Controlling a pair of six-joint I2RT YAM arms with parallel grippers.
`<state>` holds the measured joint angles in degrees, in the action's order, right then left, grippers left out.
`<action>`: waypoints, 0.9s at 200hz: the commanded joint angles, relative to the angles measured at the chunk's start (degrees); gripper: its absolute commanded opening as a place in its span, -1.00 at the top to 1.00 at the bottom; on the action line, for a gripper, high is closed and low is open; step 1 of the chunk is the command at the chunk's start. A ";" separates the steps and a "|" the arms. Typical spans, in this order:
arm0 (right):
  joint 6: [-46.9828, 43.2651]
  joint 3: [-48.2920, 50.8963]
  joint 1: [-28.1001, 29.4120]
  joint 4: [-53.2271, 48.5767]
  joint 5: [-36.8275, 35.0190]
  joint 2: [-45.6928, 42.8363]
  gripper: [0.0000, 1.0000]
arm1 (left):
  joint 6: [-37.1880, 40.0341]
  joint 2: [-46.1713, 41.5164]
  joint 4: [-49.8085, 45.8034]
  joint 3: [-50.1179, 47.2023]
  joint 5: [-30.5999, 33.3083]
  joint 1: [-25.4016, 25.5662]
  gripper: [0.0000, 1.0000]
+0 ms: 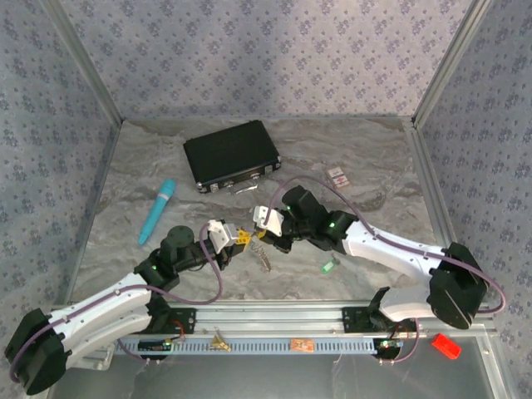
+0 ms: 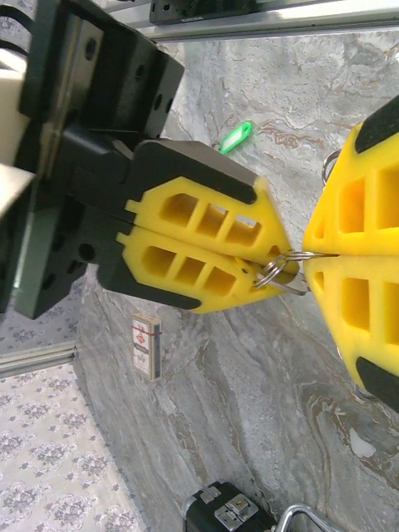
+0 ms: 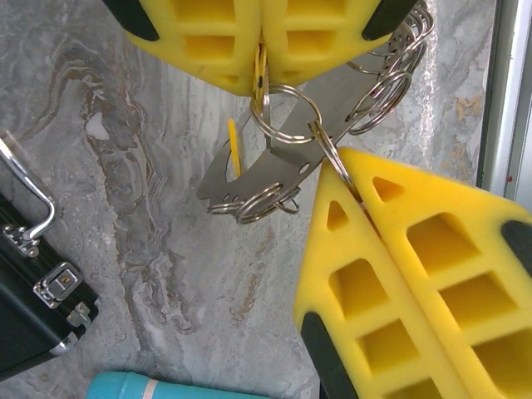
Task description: Put the keys on the keyring
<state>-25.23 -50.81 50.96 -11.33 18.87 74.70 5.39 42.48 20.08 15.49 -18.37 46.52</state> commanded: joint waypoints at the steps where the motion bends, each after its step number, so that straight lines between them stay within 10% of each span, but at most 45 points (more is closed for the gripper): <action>1: -1.78 -3.17 0.45 -3.86 -1.69 -1.57 1.00 | 0.58 -0.36 0.35 0.93 -0.44 0.31 1.00; 67: -3.81 -7.48 2.02 -9.11 -4.45 -1.75 1.00 | 0.78 -0.21 -0.01 0.95 0.13 0.30 0.82; 142: -5.27 -13.09 4.66 -15.46 -11.14 0.88 1.00 | -0.26 -10.97 -2.35 0.70 6.55 0.29 -0.24; 180: -4.00 -18.87 7.63 -17.26 -8.31 4.21 1.00 | -3.51 -23.34 -6.49 0.38 25.17 0.29 -0.99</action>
<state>-29.61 -64.36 56.58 -26.76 8.82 77.21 4.34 25.45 16.45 15.49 -7.33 46.52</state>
